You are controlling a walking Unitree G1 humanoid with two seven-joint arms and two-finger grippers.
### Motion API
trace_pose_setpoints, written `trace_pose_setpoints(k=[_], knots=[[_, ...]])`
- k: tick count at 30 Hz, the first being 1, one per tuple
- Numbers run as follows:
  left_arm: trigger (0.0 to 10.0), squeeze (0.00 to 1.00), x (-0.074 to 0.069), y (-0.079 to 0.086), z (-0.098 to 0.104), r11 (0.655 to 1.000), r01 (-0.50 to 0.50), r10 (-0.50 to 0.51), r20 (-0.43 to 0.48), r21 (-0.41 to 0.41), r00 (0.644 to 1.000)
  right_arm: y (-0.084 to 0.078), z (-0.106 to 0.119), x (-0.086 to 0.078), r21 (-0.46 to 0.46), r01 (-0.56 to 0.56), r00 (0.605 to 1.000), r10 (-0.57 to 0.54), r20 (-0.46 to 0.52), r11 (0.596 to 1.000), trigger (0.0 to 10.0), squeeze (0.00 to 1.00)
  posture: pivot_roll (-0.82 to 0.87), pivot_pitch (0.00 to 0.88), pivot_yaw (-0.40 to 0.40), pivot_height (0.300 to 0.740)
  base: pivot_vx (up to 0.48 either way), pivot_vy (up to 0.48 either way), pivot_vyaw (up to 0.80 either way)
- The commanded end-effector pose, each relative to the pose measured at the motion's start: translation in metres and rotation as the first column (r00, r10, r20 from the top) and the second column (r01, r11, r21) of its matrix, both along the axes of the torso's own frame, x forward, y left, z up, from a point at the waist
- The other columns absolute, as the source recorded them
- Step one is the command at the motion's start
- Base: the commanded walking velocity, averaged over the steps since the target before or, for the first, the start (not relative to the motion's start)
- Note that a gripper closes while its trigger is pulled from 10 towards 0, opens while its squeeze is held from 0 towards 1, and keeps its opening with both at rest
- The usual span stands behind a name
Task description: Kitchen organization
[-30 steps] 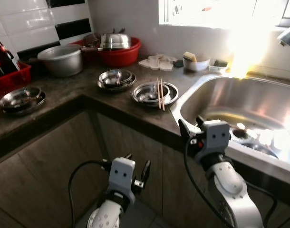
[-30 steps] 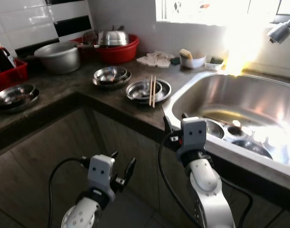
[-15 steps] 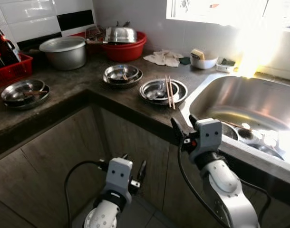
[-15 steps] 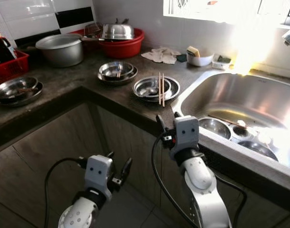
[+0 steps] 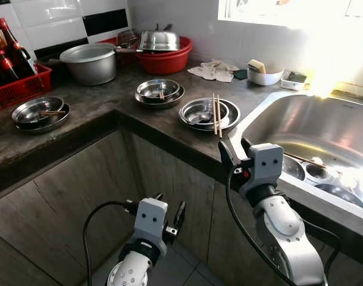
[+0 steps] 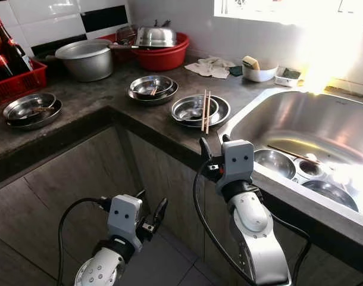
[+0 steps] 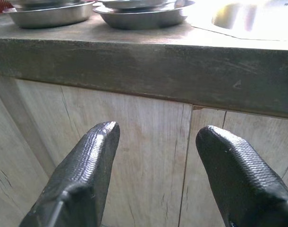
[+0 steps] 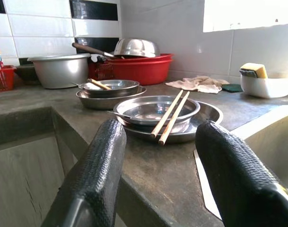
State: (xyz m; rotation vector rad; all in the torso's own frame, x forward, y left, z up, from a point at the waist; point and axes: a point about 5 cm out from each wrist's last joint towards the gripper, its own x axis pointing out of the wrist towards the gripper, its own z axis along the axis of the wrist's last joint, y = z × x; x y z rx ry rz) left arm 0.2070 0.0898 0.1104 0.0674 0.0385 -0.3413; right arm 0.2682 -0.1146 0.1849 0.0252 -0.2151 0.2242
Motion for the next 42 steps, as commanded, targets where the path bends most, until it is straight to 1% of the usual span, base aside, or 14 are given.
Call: trace_pose_setpoints(k=[1,4,5,6,7,9,11,14,16,20,21,22,33,42], knots=[[10.0,0.00,0.000,0.002,0.000,1.000,-0.005,0.005,-0.003,-0.004,1.000,0.001,0.004,0.004,0.008,0.001,1.000,-0.001,0.010,1.000,10.0,0.00,0.02,0.028,0.007,0.740,0.000,0.000,0.00],[10.0,0.00,0.002,0.004,0.003,1.000,-0.022,0.022,0.014,-0.001,1.000,0.003,0.004,0.012,-0.003,0.008,1.000,-0.008,0.010,1.000,10.0,0.00,0.02,0.032,0.010,0.740,0.000,0.000,0.00],[10.0,0.00,0.002,0.004,0.004,1.000,-0.024,0.024,0.018,0.000,1.000,0.004,0.004,0.015,-0.009,0.010,1.000,-0.010,0.013,1.000,10.0,0.11,0.02,0.038,0.013,0.740,0.000,0.000,0.00],[10.0,0.00,0.002,0.004,0.004,1.000,-0.024,0.024,0.020,0.001,1.000,0.005,0.005,0.017,-0.013,0.012,1.000,-0.011,0.016,1.000,10.0,0.11,0.02,0.038,0.011,0.740,0.000,0.000,0.00],[10.0,0.00,0.002,0.004,0.004,1.000,-0.024,0.024,0.020,0.002,1.000,0.005,0.005,0.020,-0.015,0.008,1.000,-0.008,0.016,1.000,10.0,1.00,0.02,0.039,0.011,0.740,0.000,0.000,0.00],[10.0,0.00,0.002,0.004,0.004,1.000,-0.024,0.024,0.020,0.001,1.000,0.006,0.005,0.021,-0.015,0.005,1.000,-0.005,0.017,1.000,10.0,1.00,0.03,0.043,0.010,0.740,0.000,0.000,0.00],[10.0,0.00,0.000,0.003,0.005,1.000,-0.011,0.011,0.020,0.004,1.000,0.009,0.006,0.035,-0.058,0.024,0.999,-0.022,0.026,0.998,10.0,1.00,0.03,0.057,0.009,0.740,0.000,0.000,0.00],[10.0,0.00,-0.002,0.002,0.005,1.000,-0.003,0.003,0.017,0.004,1.000,0.009,0.010,0.049,-0.091,0.051,0.998,-0.047,0.044,0.995,10.0,1.00,0.04,0.072,0.006,0.740,0.000,0.000,0.00],[10.0,0.00,-0.002,0.002,0.005,1.000,-0.003,0.003,0.017,0.004,1.000,0.009,0.011,0.052,-0.095,0.061,0.997,-0.057,0.051,0.994,10.0,1.00,0.04,0.074,0.006,0.740,0.000,0.000,0.00],[10.0,0.00,-0.004,0.001,0.007,1.000,-0.005,0.005,0.013,-0.001,1.000,0.011,0.014,0.070,-0.083,0.085,0.996,-0.083,0.031,0.993,10.0,1.00,0.05,0.095,0.001,0.740,0.000,0.000,0.00],[10.0,0.00,-0.005,0.000,0.007,1.000,-0.005,0.005,0.012,-0.001,1.000,0.012,0.014,0.074,-0.087,0.093,0.995,-0.091,0.029,0.992,10.0,0.25,0.05,0.098,-0.002,0.740,0.000,0.000,0.00],[10.0,0.00,-0.006,0.000,0.008,1.000,-0.005,0.005,0.013,-0.002,1.000,0.013,0.014,0.078,-0.088,0.100,0.995,-0.099,0.021,0.991,10.0,0.00,0.06,0.106,-0.006,0.740,0.000,0.000,0.00],[10.0,0.00,-0.012,-0.005,0.016,0.999,0.033,-0.032,0.051,-0.020,0.998,0.016,0.017,0.100,-0.062,0.140,0.990,-0.141,-0.008,0.988,10.0,0.00,0.06,0.131,-0.014,0.740,0.000,0.000,0.00],[10.0,0.00,-0.018,-0.012,0.028,0.994,0.079,-0.070,0.123,-0.072,0.990,0.020,0.015,0.113,-0.055,0.137,0.989,-0.139,-0.042,0.989,10.0,0.00,0.06,0.139,-0.027,0.740,0.000,0.000,0.00]])
